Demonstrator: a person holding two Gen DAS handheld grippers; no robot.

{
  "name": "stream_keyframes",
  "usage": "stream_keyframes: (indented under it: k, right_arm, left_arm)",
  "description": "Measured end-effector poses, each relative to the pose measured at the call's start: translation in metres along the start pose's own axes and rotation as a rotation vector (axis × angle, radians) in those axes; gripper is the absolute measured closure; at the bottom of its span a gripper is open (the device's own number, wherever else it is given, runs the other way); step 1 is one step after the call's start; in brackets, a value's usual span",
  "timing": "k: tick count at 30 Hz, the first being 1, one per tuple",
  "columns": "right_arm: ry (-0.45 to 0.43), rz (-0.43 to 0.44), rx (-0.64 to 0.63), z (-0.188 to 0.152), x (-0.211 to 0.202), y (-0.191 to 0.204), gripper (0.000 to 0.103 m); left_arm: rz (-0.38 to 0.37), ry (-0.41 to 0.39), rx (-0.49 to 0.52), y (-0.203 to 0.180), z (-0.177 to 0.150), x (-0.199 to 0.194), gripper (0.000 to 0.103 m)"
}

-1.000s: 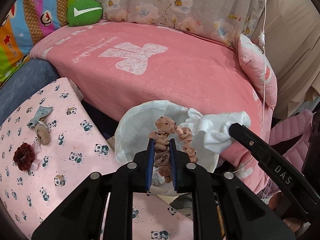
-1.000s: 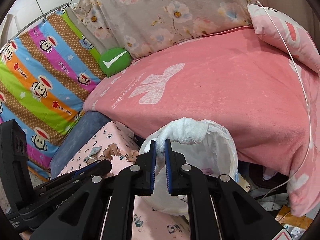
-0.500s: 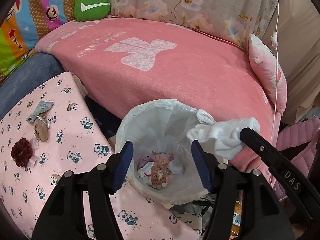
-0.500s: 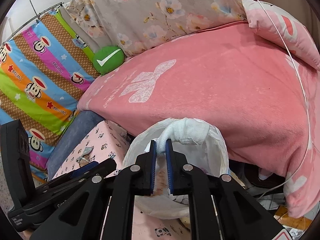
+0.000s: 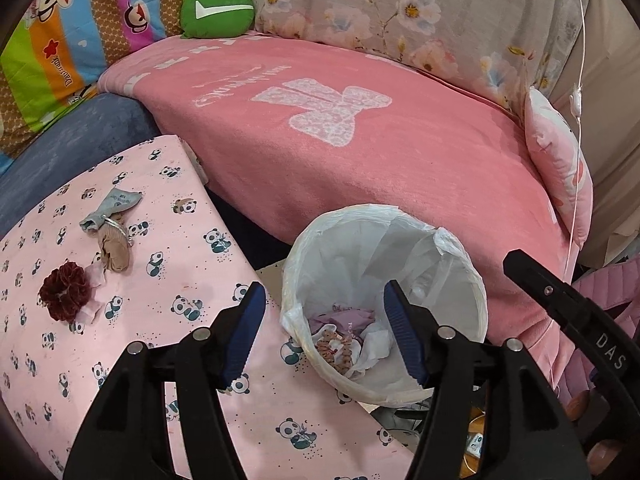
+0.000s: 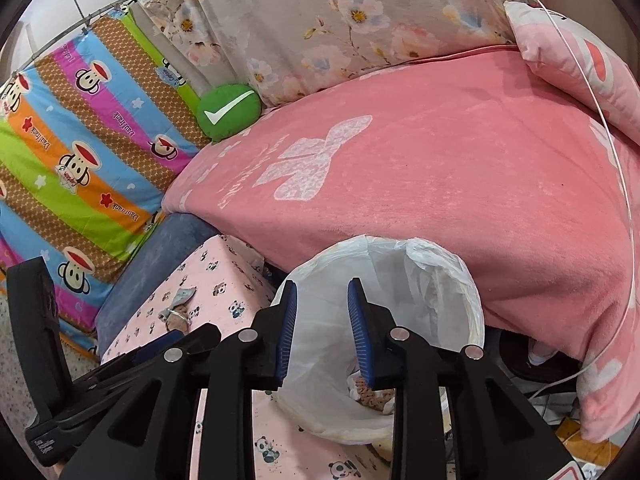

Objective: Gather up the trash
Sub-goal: 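Move both open tools back over the remaining items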

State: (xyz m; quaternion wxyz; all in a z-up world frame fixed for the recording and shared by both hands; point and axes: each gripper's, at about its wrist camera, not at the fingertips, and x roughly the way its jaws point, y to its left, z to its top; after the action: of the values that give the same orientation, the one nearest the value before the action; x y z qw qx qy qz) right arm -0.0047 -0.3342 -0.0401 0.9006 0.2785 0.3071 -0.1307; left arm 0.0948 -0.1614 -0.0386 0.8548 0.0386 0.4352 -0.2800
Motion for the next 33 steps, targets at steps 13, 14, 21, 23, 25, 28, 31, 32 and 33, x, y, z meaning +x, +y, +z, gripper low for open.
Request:
stream_keyframes:
  k: [13, 14, 21, 23, 25, 28, 31, 32, 33]
  right_arm:
    - [0.04, 0.031, -0.098, -0.012, 0.017, 0.056, 0.068]
    - [0.043, 0.034, -0.108, -0.013, 0.019, 0.062, 0.068]
    - [0.073, 0.059, -0.183, -0.027, 0.03, 0.106, 0.063]
    - [0.087, 0.066, -0.208, -0.033, 0.034, 0.121, 0.062]
    - [0.097, 0.073, -0.221, -0.037, 0.038, 0.131, 0.059]
    - [0.124, 0.088, -0.246, -0.045, 0.048, 0.15, 0.057]
    - [0.152, 0.102, -0.275, -0.053, 0.06, 0.171, 0.057]
    - [0.165, 0.109, -0.291, -0.058, 0.066, 0.18, 0.057]
    - [0.174, 0.114, -0.3, -0.06, 0.07, 0.186, 0.057]
  left_arm:
    - [0.037, -0.012, -0.106, 0.065, -0.009, -0.016, 0.043]
    - [0.042, -0.015, -0.115, 0.071, -0.009, -0.018, 0.043]
    - [0.103, -0.051, -0.177, 0.118, -0.018, -0.034, 0.028]
    - [0.126, -0.053, -0.185, 0.133, -0.022, -0.037, 0.028]
    - [0.149, -0.053, -0.201, 0.15, -0.027, -0.04, 0.028]
    - [0.182, -0.051, -0.241, 0.176, -0.035, -0.044, 0.028]
    - [0.209, -0.043, -0.28, 0.201, -0.042, -0.046, 0.028]
    - [0.218, -0.041, -0.291, 0.208, -0.044, -0.047, 0.028]
    - [0.226, -0.038, -0.305, 0.217, -0.046, -0.047, 0.028]
